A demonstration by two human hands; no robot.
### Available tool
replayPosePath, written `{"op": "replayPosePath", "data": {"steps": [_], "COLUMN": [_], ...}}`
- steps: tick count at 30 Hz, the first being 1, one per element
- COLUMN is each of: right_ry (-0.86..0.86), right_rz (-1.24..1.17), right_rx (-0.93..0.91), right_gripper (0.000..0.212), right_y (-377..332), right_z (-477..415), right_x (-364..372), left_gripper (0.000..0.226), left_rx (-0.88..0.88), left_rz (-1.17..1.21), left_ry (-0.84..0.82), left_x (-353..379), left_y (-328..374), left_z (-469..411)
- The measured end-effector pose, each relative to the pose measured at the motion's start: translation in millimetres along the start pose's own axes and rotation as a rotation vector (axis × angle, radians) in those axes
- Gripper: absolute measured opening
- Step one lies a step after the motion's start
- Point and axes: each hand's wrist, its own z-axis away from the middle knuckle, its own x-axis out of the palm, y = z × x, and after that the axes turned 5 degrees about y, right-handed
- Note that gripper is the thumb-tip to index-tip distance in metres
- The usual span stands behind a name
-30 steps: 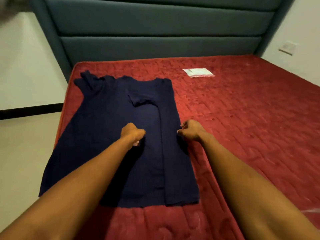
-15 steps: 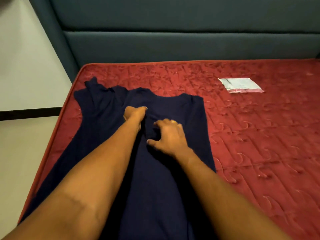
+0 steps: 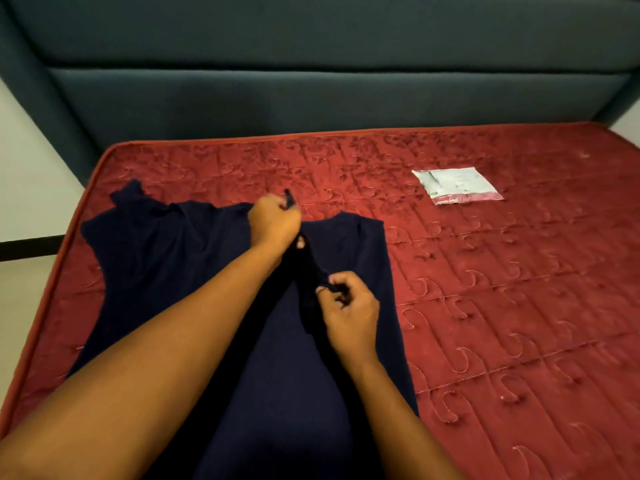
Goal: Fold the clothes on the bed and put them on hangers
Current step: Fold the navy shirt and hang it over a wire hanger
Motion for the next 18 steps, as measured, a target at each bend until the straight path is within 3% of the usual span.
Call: {"op": "replayPosePath", "data": {"steps": [2, 3, 5, 9, 12, 18], "right_ry": [0.234, 0.313, 0.368, 0.33, 0.368, 0.442], "right_rz": [-0.042, -0.059, -0.157, -0.223, -0.162, 0.049], "right_rx": [0.182, 0.27, 0.455, 0.559, 0.555, 0.434], "right_gripper": [0.018, 0.014, 0.008, 0.019, 0.005, 0.033], "right_y": [10.5, 17.3, 28.9, 39.6, 33.8, 31.7], "right_z": [-8.0, -11.8, -16.7, -20.4, -18.5, -14.5], "right_x": [-17.8, -25.4, -35.9, -38.9, -44.3, -63.3], "left_gripper": [0.023, 0.024, 0.016, 0.015, 0.045, 0.105], "left_rx": [-0.096, -0.111, -0.075, -0.011, -0.024, 0.031], "left_rz": [0.326, 0.401, 0.381, 0.03, -0.179, -0.562], "left_ry": [-0.303, -0.364, -0.305, -0.136, -0.115, -0.376], "left_x": [21.9, 28.6, 38.4, 36.8, 27.0, 26.2], "left_y": [25.7, 32.9, 28.0, -34.8, -68.2, -77.9], "left_z": [6.3, 7.9, 13.8, 31.3, 59.5, 117.3]}}
